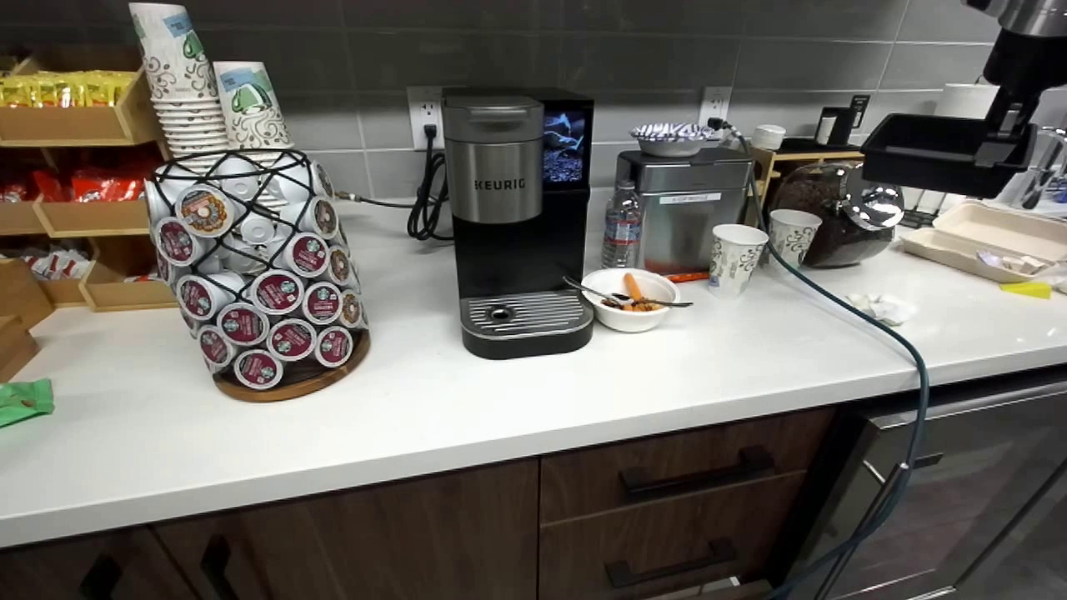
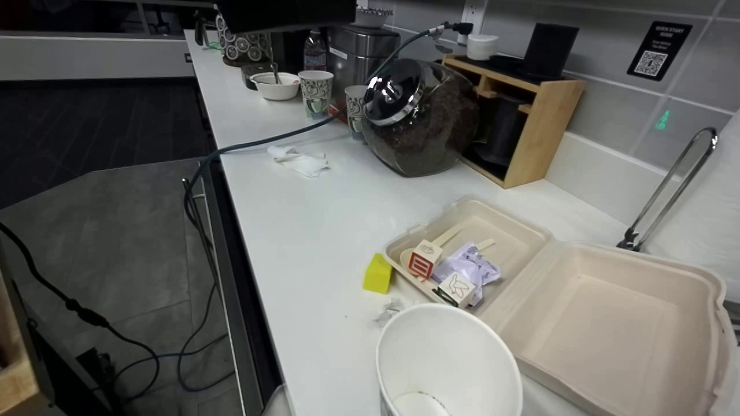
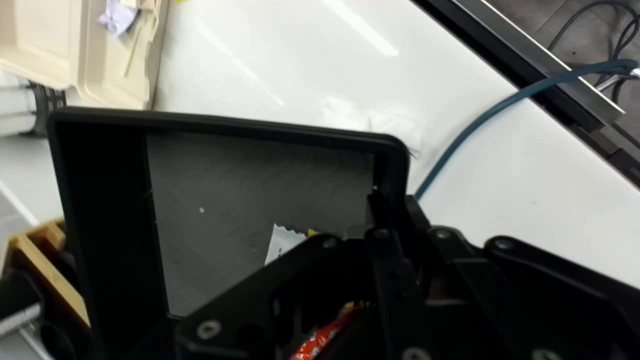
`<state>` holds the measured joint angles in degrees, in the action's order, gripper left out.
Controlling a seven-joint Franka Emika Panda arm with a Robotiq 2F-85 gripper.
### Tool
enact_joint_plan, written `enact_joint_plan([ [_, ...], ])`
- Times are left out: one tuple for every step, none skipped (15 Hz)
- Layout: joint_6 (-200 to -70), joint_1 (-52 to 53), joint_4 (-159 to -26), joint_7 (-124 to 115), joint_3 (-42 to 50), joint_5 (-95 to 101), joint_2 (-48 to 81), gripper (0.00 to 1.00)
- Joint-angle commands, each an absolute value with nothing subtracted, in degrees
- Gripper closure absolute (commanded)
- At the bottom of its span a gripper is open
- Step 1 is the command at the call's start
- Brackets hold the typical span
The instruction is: Pick up the black tray and put it on top of the coffee maker
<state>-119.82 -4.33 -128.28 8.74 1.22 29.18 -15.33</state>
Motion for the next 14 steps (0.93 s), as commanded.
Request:
enact_joint_plan([
  [-120.91, -0.84, -128.3, 18.24, 1.04, 26.72, -17.23, 0.98],
  [-119.72, -1.68, -127.72, 12.6, 0.27, 28.32, -15.96, 0.91],
  [-119.74, -0.98, -127.65, 14.29, 0.17, 27.93, -16.26, 0.91],
  [-119.74, -0.78, -127.65, 15.3, 0.2, 27.79, -16.46, 0.91],
  [-119.76, -0.8, -127.65, 16.02, 0.37, 27.76, -16.53, 0.91],
  [-119.78, -0.85, -127.65, 16.44, 0.56, 27.75, -16.52, 0.91],
  [-119.79, -0.88, -127.65, 16.73, 0.68, 27.74, -16.53, 0.91],
  [-122.22, -0.21, -128.23, 18.37, 1.36, 25.63, -16.33, 0.98],
  [-126.8, 1.24, -129.16, 21.96, 2.2, 22.31, -16.41, 0.98],
  [-128.89, 1.79, -129.66, 23.09, 2.02, 20.8, -16.06, 0.98],
  [-132.02, 2.52, -130.43, 24.65, 1.9, 18.89, -15.78, 0.98],
  [-134.57, 3.38, -130.44, 26.17, 1.57, 17.21, -15.4, 0.98],
  [-136.71, 4.36, -129.7, 27.77, 1.17, 15.66, -14.57, 0.98],
  [-138.06, 5.49, -128.28, 29.73, 0.73, 14.34, -13.47, 0.98],
])
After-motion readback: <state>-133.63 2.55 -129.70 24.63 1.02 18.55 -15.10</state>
